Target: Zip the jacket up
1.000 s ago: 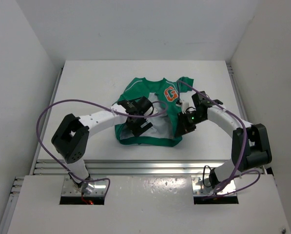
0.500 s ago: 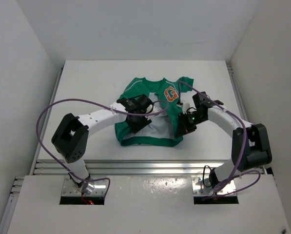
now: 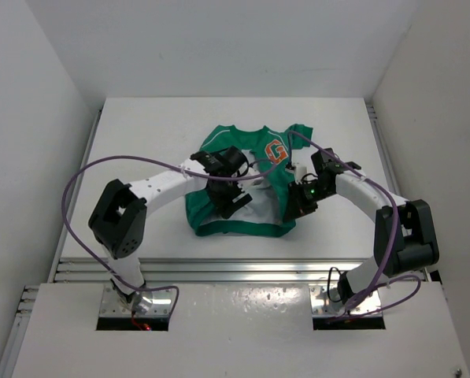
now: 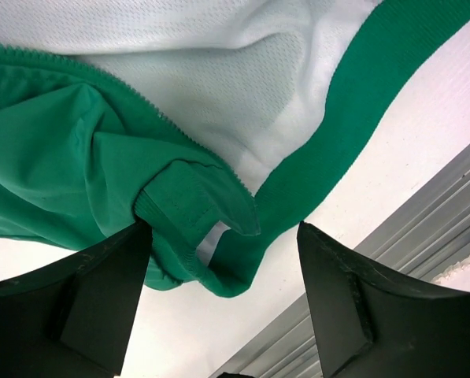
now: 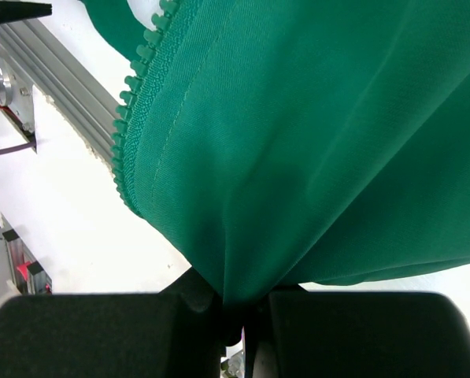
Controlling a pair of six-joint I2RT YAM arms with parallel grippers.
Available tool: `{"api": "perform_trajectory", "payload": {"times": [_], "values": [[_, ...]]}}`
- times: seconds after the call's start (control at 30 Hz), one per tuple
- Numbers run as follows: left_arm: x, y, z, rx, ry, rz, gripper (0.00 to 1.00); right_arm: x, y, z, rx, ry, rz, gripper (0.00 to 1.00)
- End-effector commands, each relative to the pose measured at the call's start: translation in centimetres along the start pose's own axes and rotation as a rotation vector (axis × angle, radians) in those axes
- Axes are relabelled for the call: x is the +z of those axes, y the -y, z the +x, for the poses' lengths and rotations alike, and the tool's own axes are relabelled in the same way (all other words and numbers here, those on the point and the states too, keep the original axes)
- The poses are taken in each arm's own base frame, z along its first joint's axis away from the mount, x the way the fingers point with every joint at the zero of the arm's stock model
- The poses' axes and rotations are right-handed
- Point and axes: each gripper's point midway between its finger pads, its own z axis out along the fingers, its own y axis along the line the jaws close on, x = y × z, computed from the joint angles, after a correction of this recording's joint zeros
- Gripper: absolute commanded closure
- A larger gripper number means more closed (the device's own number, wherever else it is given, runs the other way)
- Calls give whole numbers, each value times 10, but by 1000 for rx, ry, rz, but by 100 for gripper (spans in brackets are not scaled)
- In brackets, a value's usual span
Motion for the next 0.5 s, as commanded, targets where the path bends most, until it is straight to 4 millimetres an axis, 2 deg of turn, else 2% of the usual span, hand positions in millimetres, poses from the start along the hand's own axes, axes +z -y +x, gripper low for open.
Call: {"api": "perform_trajectory", "payload": {"times": [0.0, 0.1, 0.23, 0.47], "values": [[-11, -7, -17, -3, 32, 7, 20, -2, -2, -4, -20, 14, -10, 100], [-7, -10, -21, -17, 15, -2, 22, -1, -2, -3, -20, 10, -10, 100], [1, -14, -12, -47, -40, -10, 26, -1, -1, -4, -16, 12, -10, 100], [7, -20, -9, -77, -64, -20, 36, -2, 1, -2, -6, 7, -5, 100]]}}
